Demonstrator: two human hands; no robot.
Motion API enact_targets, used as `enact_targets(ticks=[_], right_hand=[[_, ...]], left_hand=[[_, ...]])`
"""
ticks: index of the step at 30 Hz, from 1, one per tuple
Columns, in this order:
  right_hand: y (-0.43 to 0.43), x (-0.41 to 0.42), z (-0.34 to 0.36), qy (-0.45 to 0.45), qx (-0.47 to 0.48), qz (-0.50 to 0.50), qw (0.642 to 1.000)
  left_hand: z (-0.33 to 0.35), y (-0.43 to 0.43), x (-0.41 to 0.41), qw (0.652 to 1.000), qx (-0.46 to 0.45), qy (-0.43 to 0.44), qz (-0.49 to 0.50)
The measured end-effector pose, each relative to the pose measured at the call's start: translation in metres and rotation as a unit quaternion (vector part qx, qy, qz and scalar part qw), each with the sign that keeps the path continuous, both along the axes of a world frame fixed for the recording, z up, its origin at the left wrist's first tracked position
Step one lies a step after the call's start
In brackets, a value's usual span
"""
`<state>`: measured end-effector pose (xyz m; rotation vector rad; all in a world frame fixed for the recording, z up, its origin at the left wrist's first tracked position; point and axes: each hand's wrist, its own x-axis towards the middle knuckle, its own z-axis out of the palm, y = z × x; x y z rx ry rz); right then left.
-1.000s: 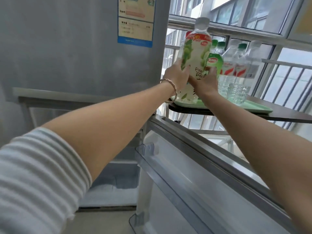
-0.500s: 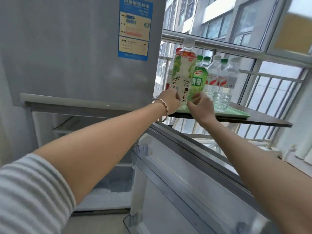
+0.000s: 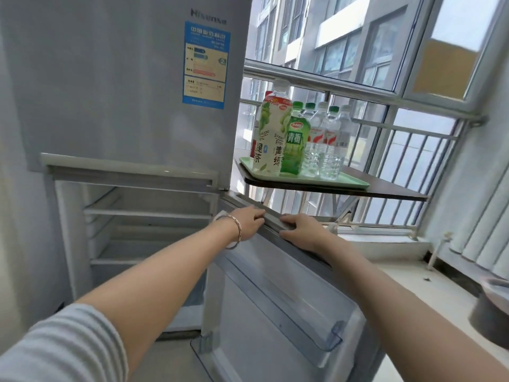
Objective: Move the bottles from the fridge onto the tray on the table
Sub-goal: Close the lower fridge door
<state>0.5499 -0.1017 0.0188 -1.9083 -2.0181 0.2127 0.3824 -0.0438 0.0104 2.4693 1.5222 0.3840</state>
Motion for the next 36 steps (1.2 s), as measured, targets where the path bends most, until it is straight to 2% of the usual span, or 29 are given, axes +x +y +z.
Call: enact_targets(ticks=[3,9,13,16,20,24,28,33,36], right_hand=[[-0.003,-0.006,-0.002,-0.001,0.0,-0.005,1.0],[-0.011,-0.025,0.004,-0.068,-0.022,0.023,0.997],[-0.015,-0.042,0.014,-0.126,-0.043,0.036,0.99],[-0.012,-0.055,0.023,-0.125,-0.043,0.045,0.99],[-0.004,-0.066,0.025,-0.142,0.003,0.05,0.989],[-0.009,-0.082,0.019,-0.174,0.051,0.091,0.979],[-0.01,-0.096,0.006,-0.232,0.13,0.114,0.957],[-0.005,-0.108,-0.024,-0.135,0.21,0.149,0.957],[0.002,-0.126,-0.046,-0.108,0.243,0.16,0.951]], left_hand=[[-0.011,-0.002,-0.005,0.999,0.013,-0.033,0.008],[-0.005,-0.004,-0.021,0.997,0.025,-0.072,0.02],[0.006,-0.002,-0.036,0.998,0.011,-0.046,0.049],[0.016,-0.007,-0.051,0.998,0.015,-0.007,0.059],[0.016,-0.012,-0.069,0.997,0.023,0.05,0.047],[0.014,-0.015,-0.086,0.996,0.027,0.07,0.046],[0.016,-0.027,-0.102,0.994,-0.022,0.1,0.039],[0.03,-0.035,-0.122,0.987,-0.124,0.096,0.029],[0.041,-0.035,-0.139,0.981,-0.126,0.139,0.055]])
